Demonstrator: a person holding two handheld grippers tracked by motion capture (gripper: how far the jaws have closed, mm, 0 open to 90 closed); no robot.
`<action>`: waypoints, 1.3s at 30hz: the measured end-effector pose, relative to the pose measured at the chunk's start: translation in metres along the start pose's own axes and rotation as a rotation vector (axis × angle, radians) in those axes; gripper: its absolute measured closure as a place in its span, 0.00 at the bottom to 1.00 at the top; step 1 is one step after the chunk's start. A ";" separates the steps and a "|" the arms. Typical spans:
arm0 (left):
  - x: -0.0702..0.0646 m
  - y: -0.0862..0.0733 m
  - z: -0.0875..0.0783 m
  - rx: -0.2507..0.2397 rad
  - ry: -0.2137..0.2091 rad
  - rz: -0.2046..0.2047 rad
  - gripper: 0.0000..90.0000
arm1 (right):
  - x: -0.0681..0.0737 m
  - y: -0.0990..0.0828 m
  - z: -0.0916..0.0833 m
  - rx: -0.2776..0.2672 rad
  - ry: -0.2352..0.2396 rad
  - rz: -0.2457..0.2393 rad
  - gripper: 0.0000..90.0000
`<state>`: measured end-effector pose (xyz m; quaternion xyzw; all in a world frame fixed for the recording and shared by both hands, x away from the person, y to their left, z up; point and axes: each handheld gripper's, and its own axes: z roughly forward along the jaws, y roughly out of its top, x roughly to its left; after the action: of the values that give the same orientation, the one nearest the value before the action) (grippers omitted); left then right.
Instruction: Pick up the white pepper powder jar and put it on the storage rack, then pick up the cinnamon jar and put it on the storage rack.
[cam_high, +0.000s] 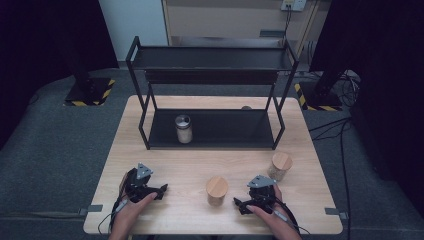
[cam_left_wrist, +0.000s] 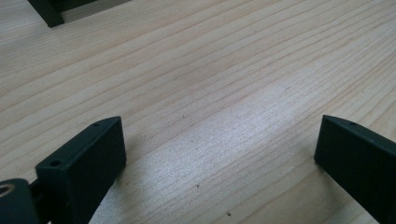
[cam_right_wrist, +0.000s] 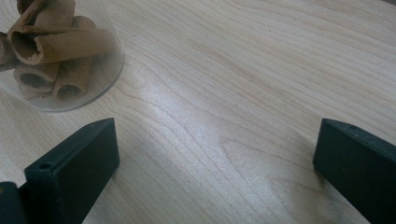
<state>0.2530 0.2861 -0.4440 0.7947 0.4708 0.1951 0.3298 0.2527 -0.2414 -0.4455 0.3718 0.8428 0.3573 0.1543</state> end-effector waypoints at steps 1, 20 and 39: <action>0.001 0.001 0.000 0.002 -0.005 -0.001 0.00 | 0.000 0.000 0.000 0.001 -0.001 -0.001 0.01; 0.001 0.001 0.001 0.002 -0.003 0.000 0.00 | 0.021 0.034 -0.011 0.032 0.067 -0.124 0.03; 0.001 0.001 0.001 0.002 -0.003 0.000 0.00 | 0.031 0.045 -0.017 0.008 0.096 -0.160 0.03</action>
<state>0.2545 0.2861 -0.4439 0.7952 0.4707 0.1933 0.3297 0.2459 -0.2060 -0.4009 0.2866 0.8775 0.3580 0.1404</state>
